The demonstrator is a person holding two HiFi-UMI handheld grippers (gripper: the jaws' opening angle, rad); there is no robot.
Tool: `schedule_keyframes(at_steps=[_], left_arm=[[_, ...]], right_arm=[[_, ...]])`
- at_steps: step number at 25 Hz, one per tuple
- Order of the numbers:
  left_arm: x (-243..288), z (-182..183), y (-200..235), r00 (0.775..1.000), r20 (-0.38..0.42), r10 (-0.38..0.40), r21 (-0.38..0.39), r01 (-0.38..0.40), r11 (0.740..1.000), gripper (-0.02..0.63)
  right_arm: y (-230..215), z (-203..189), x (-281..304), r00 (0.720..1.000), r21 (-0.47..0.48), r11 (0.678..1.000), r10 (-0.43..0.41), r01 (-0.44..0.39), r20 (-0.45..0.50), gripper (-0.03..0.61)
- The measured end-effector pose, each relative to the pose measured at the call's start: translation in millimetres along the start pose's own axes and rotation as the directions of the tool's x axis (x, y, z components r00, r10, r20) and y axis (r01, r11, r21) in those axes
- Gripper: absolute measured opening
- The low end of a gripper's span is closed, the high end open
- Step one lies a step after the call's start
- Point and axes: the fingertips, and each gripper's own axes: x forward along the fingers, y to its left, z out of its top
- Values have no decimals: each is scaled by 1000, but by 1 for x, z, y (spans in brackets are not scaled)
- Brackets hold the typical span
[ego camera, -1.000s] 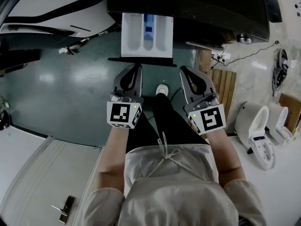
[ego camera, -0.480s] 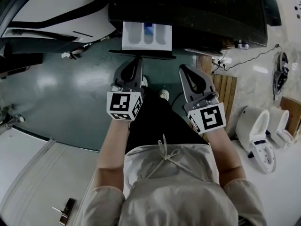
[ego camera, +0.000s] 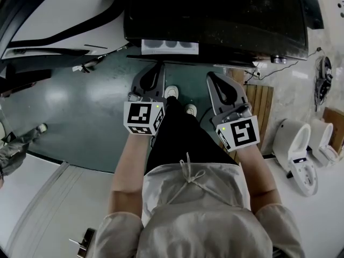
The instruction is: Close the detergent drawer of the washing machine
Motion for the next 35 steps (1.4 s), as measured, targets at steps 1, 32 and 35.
schedule_keyframes(at_steps=[1, 32, 35], left_arm=[[4, 2, 2, 1000, -3, -1, 2, 1, 1000, 18], [47, 9, 17, 994, -71, -86, -20, 85, 996, 17], [39, 24, 19, 994, -51, -94, -26, 93, 995, 18]], right_arm=[[-2, 1, 3, 1000, 0, 1000, -3, 3, -2, 6], [-25, 38, 51, 999, -23, 999, -37, 37, -15, 6], [-22, 49, 51, 1000, -30, 999, -28, 28, -13, 6]])
